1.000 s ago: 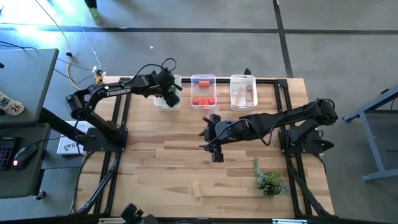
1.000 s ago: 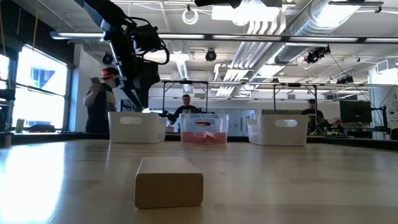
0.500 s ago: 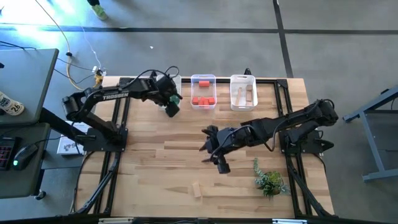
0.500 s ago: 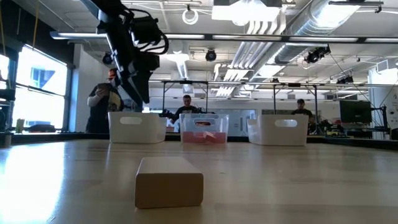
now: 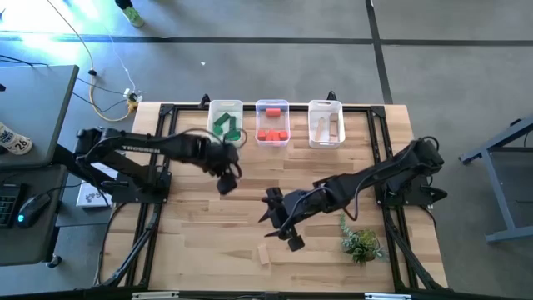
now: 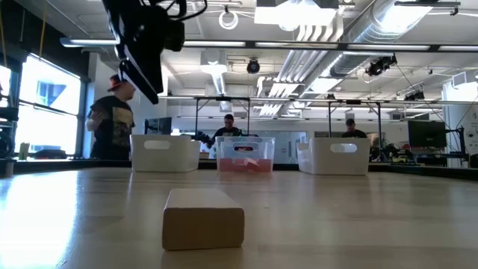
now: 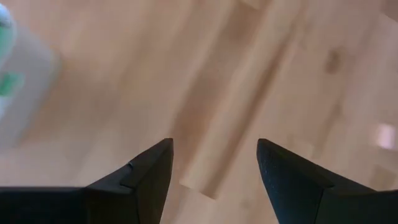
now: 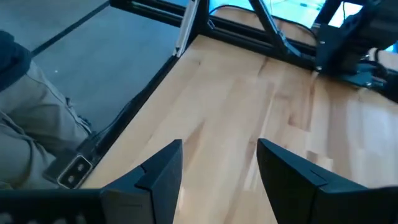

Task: Sort & place blocks by color
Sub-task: Put the brown block into the right white bin

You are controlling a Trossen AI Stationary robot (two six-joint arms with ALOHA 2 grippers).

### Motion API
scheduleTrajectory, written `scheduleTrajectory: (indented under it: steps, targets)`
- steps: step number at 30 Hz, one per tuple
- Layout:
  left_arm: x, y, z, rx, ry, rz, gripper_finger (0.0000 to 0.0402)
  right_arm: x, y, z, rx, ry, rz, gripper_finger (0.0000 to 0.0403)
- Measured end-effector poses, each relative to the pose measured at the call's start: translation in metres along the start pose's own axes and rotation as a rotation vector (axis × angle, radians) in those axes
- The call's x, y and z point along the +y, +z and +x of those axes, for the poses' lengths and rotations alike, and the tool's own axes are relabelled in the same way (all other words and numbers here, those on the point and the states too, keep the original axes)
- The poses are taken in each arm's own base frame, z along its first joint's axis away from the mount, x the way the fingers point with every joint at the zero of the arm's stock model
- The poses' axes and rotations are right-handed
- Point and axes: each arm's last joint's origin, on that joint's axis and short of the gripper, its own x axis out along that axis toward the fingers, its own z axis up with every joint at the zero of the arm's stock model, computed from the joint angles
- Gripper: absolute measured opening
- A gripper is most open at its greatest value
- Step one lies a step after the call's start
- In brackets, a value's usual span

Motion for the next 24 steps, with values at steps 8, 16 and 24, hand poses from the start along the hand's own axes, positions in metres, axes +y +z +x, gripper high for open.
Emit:
scheduleTrajectory:
  steps: [8, 16, 24]
  targets:
    - [-0.055, -0.031, -0.005, 0.022, -0.103, 0.134, 0.0220, 0.007, -0.013, 0.024, 0.052, 0.017, 0.198, 0.0193]
    - [-0.110, -0.057, -0.003, -0.038, -0.246, 0.223, 0.0220, 0.021, -0.026, 0.034, 0.169, 0.026, 0.360, 0.0193]
    - [-0.157, -0.077, 0.017, -0.176, -0.300, 0.394, 0.0220, 0.032, -0.031, 0.032, 0.225, 0.031, 0.432, 0.0193]
